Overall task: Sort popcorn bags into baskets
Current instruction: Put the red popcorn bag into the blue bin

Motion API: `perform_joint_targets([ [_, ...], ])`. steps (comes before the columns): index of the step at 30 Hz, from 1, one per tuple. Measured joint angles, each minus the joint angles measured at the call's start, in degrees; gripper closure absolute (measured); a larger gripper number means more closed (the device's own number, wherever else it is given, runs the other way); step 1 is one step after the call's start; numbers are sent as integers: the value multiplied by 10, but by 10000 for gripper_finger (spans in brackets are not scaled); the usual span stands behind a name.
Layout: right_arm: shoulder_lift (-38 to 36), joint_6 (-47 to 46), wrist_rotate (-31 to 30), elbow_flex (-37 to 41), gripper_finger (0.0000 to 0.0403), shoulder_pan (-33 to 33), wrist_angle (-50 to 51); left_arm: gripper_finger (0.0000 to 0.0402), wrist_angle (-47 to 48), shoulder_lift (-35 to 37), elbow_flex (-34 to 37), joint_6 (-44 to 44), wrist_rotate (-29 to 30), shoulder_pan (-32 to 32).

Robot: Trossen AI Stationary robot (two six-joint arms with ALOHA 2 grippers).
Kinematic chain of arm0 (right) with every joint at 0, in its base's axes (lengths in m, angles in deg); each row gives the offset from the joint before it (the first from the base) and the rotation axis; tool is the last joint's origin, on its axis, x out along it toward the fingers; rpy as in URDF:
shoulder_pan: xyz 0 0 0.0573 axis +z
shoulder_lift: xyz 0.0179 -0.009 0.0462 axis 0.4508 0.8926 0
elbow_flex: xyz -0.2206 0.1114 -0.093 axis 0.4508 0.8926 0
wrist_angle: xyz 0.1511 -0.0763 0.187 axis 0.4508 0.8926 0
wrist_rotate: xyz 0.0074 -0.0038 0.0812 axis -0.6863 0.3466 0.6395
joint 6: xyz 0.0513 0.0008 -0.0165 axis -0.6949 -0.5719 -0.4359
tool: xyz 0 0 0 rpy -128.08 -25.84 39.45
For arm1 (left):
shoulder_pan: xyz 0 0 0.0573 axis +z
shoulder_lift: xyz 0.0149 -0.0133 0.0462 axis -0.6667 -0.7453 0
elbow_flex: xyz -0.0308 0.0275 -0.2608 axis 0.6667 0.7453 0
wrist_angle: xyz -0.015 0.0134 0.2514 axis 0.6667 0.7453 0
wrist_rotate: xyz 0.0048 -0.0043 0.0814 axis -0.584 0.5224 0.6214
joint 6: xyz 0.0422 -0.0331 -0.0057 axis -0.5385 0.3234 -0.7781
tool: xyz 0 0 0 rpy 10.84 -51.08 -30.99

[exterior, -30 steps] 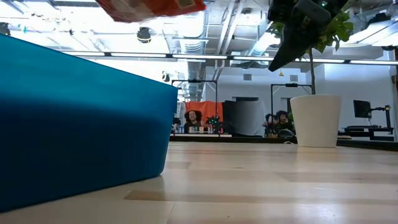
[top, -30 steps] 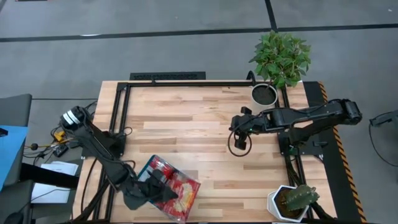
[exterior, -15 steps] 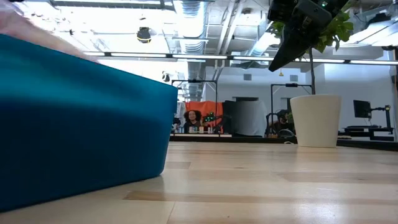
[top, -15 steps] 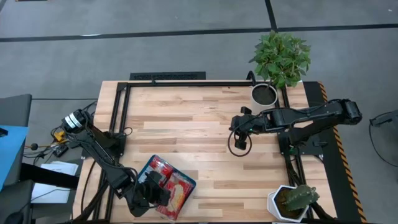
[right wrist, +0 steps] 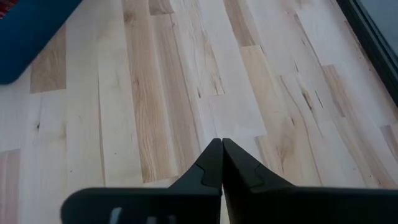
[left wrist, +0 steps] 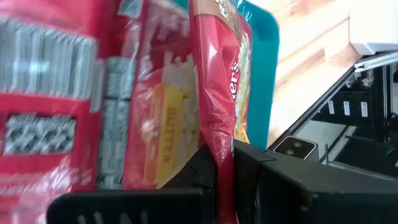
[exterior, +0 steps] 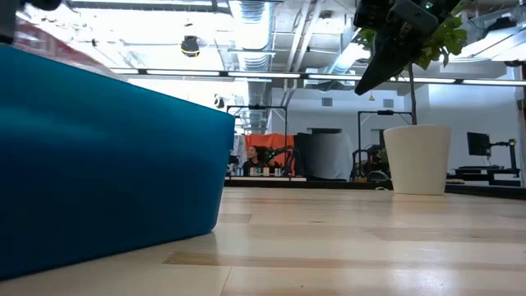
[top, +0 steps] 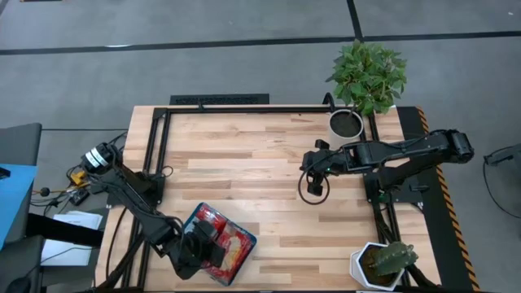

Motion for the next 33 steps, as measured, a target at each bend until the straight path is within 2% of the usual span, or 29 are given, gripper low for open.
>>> perform_joint_targets([
  [8,0,0,0,0,366,0,0,391,-7,0,0,-61,-33,21],
  [15,0,0,0,0,377,0,0,383,0,0,0,-52,-27,22],
  [20,0,0,0,0,382,0,0,337,1,0,0,-46,-30,22],
  [27,0,0,0,0,367,0,0,257,25,0,0,-46,-30,23],
  [33,0,0,0,0,367,0,0,212,31,0,0,-32,-31,30],
])
